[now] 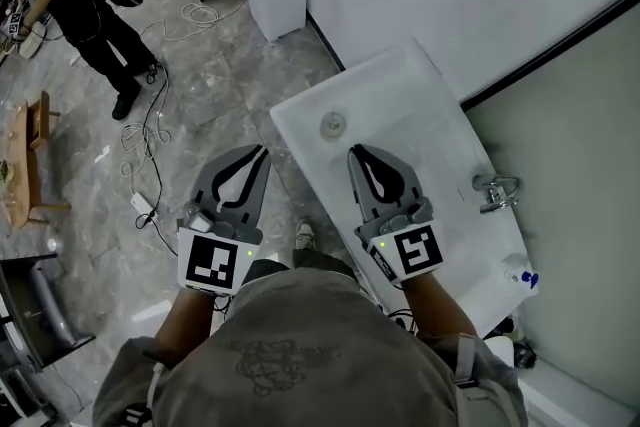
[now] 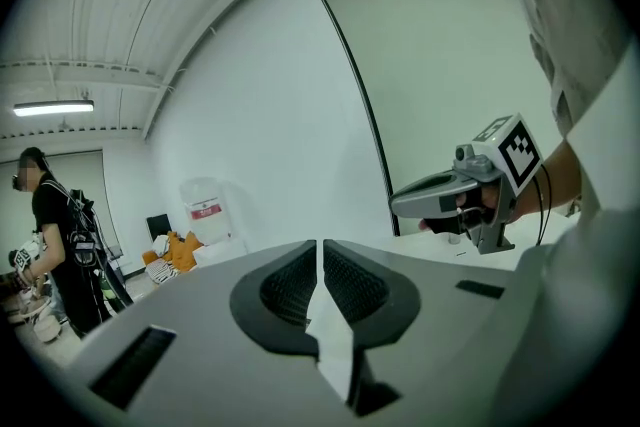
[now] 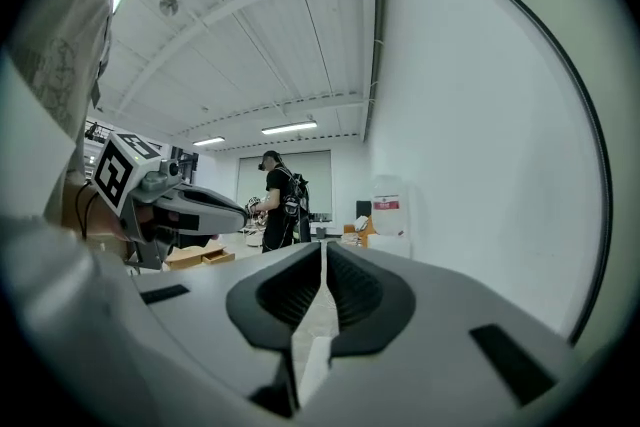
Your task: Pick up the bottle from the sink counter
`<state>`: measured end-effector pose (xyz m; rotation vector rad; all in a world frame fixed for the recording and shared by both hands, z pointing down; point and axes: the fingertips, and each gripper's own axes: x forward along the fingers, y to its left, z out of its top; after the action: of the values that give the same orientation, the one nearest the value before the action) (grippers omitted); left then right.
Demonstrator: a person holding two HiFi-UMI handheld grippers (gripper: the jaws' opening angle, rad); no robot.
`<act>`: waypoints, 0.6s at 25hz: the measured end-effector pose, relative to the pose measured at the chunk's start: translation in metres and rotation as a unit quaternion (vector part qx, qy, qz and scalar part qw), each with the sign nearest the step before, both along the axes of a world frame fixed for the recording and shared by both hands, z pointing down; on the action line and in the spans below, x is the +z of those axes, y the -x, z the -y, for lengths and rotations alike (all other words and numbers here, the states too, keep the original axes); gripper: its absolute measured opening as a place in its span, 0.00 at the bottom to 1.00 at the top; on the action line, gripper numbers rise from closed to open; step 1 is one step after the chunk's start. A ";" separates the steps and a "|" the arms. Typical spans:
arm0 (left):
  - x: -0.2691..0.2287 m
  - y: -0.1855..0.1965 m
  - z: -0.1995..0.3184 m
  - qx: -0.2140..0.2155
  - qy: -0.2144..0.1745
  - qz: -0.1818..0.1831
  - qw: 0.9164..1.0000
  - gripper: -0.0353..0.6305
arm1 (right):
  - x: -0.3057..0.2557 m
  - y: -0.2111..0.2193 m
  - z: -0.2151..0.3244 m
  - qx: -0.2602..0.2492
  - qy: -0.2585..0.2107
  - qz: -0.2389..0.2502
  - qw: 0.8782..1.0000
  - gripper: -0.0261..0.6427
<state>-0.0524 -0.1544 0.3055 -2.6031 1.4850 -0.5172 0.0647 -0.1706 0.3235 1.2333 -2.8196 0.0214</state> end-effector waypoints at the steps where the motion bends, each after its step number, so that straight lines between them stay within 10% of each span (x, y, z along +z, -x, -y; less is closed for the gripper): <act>1: 0.001 -0.002 0.006 0.000 0.001 0.001 1.000 0.10 | 0.001 0.001 0.007 -0.002 -0.002 -0.005 1.000 0.09; 15: 0.023 -0.009 0.074 0.020 0.007 0.009 1.000 0.10 | 0.039 0.019 0.093 0.025 0.029 -0.006 0.999 0.39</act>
<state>-0.0431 -0.2280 0.3288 -2.6252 1.4256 -0.5462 0.0459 -0.2640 0.3628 1.2873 -2.7562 0.0978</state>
